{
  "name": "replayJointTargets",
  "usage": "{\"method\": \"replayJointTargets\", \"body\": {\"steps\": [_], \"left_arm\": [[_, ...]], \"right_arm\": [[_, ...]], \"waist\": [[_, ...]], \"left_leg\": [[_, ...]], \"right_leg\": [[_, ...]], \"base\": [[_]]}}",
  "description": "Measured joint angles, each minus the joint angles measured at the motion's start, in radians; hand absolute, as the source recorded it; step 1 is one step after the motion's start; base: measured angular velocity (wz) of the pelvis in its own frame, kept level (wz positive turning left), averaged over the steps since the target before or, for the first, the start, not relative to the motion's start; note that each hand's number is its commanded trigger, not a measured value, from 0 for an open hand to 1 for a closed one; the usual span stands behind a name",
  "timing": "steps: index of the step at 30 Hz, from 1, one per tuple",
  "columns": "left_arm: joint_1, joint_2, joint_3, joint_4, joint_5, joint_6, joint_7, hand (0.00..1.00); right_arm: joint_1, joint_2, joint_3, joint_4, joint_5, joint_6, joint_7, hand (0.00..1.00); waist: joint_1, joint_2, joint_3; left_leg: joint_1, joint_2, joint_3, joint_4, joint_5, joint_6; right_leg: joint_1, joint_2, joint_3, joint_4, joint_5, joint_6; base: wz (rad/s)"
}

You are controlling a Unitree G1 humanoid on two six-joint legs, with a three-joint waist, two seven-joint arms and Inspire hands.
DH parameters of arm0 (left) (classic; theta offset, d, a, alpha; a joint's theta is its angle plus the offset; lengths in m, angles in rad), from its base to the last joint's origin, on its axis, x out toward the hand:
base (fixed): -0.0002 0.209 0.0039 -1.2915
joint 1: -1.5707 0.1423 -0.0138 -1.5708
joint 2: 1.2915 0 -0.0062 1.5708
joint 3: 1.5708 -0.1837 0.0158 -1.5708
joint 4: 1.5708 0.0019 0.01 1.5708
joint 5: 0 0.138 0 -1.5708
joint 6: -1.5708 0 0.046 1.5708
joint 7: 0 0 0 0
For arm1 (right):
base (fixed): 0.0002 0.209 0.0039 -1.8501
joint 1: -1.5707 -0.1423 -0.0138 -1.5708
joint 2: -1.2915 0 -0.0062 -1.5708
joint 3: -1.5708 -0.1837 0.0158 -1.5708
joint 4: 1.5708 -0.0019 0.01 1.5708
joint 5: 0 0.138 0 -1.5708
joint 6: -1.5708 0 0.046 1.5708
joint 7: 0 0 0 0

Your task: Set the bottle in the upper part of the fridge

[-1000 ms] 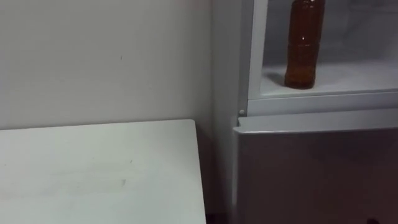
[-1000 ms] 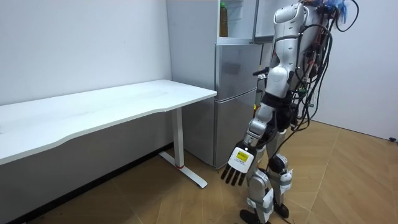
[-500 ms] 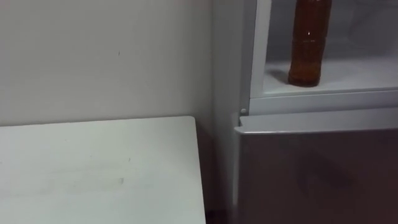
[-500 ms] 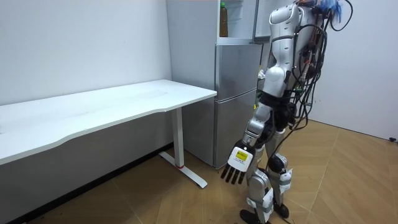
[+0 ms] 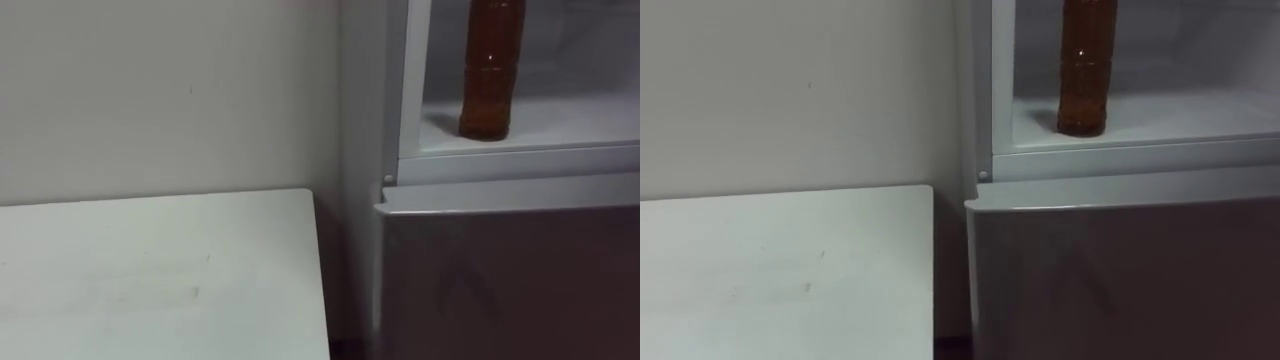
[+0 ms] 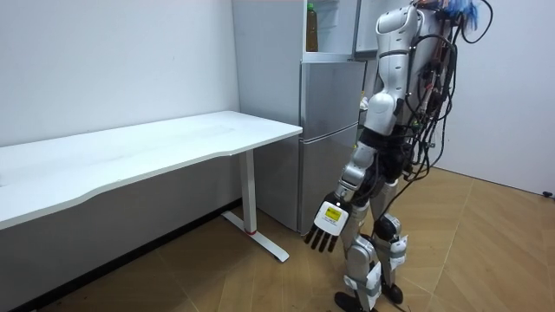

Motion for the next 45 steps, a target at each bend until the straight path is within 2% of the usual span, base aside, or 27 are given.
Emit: {"method": "replayJointTargets", "body": {"steps": [3,9,15,19,23,25,28,32,34,37,39,43,45], "left_arm": [[-0.001,0.0,-0.001,0.0,0.001,0.0,0.0,0.0],[-0.002,0.002,-0.019,-0.001,-0.005,-0.001,0.001,0.0],[-0.001,0.005,-0.019,-0.001,-0.008,-0.001,0.002,0.0],[0.006,0.009,-0.018,-0.001,-0.007,-0.001,0.004,0.0],[0.018,0.017,-0.011,-0.003,0.003,-0.001,-0.002,0.0],[0.025,0.018,0.019,-0.005,0.002,-0.001,-0.013,0.0],[0.035,0.019,0.068,-0.009,0.004,-0.001,-0.02,0.0],[0.054,0.023,0.099,-0.009,0.005,0.0,-0.025,0.0],[0.055,0.028,0.102,-0.017,0.005,0.0,-0.026,0.0],[0.058,0.029,0.114,-0.024,0.006,0.005,-0.025,0.0],[0.057,0.033,0.138,-0.021,0.005,0.005,-0.025,0.0],[0.058,0.044,0.139,-0.024,0.015,0.012,-0.02,0.0],[0.059,0.046,0.138,-0.028,0.046,0.023,-0.021,0.0]], "right_arm": [[-0.001,0.001,0.021,-0.003,-0.018,0.016,0.056,0.0],[-0.007,0.001,0.04,-0.016,-0.017,0.016,0.113,0.0],[-0.008,0.001,0.038,-0.004,-0.015,0.017,0.12,0.0],[-0.004,0.0,0.03,0.0,0.008,0.037,0.11,0.0],[-0.009,-0.002,-0.062,-0.018,0.035,0.037,0.098,0.0],[-0.021,-0.003,-0.12,-0.019,0.062,0.037,0.09,0.0],[-0.036,-0.01,-0.211,-0.05,0.179,0.036,0.048,0.0],[-0.042,-0.012,-0.29,-0.191,0.26,0.032,-0.027,0.0],[-0.046,-0.013,-0.319,-0.232,0.288,0.032,-0.053,0.0],[-0.049,-0.017,-0.371,-0.307,0.357,0.034,-0.09,0.0],[-0.056,-0.032,-0.411,-0.346,0.381,0.033,-0.133,0.0],[-0.064,-0.062,-0.46,-0.444,0.412,0.036,-0.198,0.0],[-0.079,-0.095,-0.495,-0.511,0.415,0.036,-0.234,0.0]], "waist": [[0.003,-0.002,-0.0007],[0.0,-0.002,-0.0002],[-0.002,-0.009,0.0032],[-0.004,-0.017,0.0049],[-0.008,-0.019,0.0035],[-0.016,-0.022,0.0028],[-0.021,-0.027,0.0017],[-0.043,-0.033,0.0016],[-0.044,-0.041,-0.0019],[-0.043,-0.047,-0.0021],[-0.056,-0.054,-0.0008],[-0.075,-0.063,0.0013],[-0.092,-0.067,0.0011]], "left_leg": [[-0.001,-0.001,0.0,0.001,0.0,0.0],[-0.001,-0.001,0.0,-0.004,-0.001,-0.001],[0.0,-0.001,0.001,-0.007,-0.001,-0.001],[0.014,-0.001,0.001,-0.007,-0.001,-0.001],[0.016,-0.001,0.001,-0.003,-0.001,0.0],[0.016,-0.001,0.001,-0.003,-0.001,0.0],[0.019,-0.001,0.001,-0.003,-0.001,0.0],[0.019,-0.001,0.003,-0.005,-0.001,-0.001],[0.024,0.0,0.009,-0.011,-0.001,-0.001],[0.037,0.001,0.026,-0.023,-0.001,-0.001],[0.04,0.002,0.028,-0.024,-0.002,0.0],[0.032,0.001,0.028,-0.027,-0.002,0.001],[0.031,0.001,0.028,-0.023,-0.003,0.002]], "right_leg": [[-0.005,0.0,-0.001,0.0,0.0,0.0],[-0.003,-0.001,-0.002,0.001,0.0,0.0],[0.005,0.0,0.0,0.0,0.0,0.0],[0.013,-0.001,0.001,-0.002,-0.002,0.001],[0.015,-0.001,0.003,-0.009,-0.003,0.001],[0.015,0.0,0.002,-0.012,-0.002,0.001],[0.015,0.001,0.002,-0.013,-0.002,0.001],[0.015,0.002,0.004,-0.011,-0.002,0.0],[0.015,0.002,0.006,-0.011,-0.002,0.0],[0.017,0.002,0.02,-0.006,-0.002,0.0],[0.021,0.002,0.024,0.006,-0.003,0.001],[0.009,0.001,0.025,0.017,-0.003,0.002],[0.004,0.0,0.025,0.02,-0.004,0.003]], "base": [[0.0],[0.0],[0.0],[0.0],[0.0],[0.0],[0.0],[0.0],[-0.04],[-0.16],[-0.07],[-0.02],[0.0]]}}
